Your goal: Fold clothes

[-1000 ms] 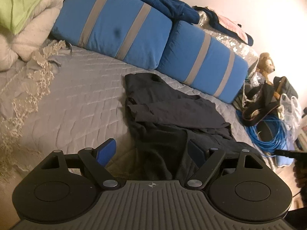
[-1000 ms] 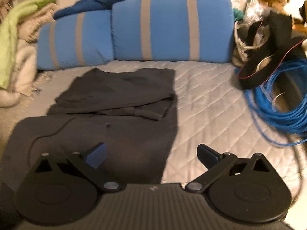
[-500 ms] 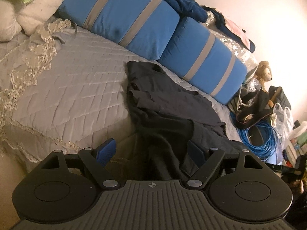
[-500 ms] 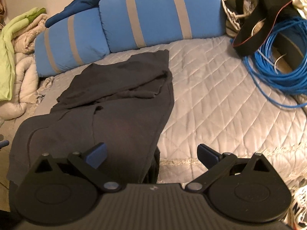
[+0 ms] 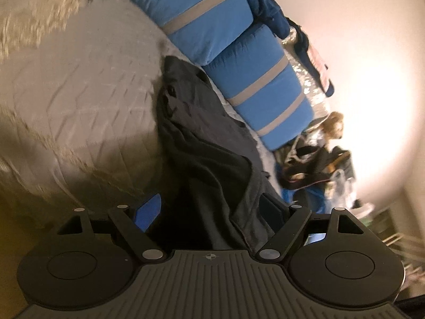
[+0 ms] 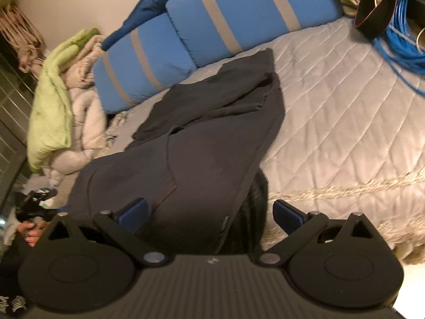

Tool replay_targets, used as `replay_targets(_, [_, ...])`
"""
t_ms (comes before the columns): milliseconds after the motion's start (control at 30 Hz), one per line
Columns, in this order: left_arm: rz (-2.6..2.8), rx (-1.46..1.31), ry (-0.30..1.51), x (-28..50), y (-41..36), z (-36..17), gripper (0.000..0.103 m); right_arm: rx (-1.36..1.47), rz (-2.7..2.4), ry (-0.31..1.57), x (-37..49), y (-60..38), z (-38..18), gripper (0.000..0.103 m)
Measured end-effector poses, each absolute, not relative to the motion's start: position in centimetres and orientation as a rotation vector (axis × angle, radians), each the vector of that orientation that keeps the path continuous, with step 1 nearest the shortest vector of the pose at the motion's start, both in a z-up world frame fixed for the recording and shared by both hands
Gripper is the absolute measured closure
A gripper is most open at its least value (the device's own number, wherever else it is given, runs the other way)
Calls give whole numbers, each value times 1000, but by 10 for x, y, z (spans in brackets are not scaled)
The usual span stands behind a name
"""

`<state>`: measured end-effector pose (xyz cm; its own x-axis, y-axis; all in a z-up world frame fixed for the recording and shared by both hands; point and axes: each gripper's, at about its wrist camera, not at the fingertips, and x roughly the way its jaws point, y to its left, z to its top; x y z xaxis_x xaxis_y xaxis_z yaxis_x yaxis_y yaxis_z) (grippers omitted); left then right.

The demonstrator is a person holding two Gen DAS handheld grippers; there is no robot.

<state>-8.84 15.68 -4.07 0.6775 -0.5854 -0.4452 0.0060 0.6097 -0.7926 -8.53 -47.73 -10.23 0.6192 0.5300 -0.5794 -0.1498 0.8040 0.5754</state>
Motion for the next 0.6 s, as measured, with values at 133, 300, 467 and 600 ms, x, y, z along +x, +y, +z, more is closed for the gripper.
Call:
replay_targets(133, [-420, -940, 786, -90, 160, -58, 22, 590, 444, 803, -89, -485, -109, 0])
replay_targets(300, [-497, -1051, 804, -91, 157, -81, 23, 652, 444, 810, -91, -492, -116, 0])
replay_targets(467, [-556, -1106, 819, -94, 149, -93, 43, 675, 436, 818, -94, -494, -122, 0])
replay_targets(600, [-617, -1118, 823, -96, 140, -95, 52, 687, 436, 820, -97, -495, -125, 0])
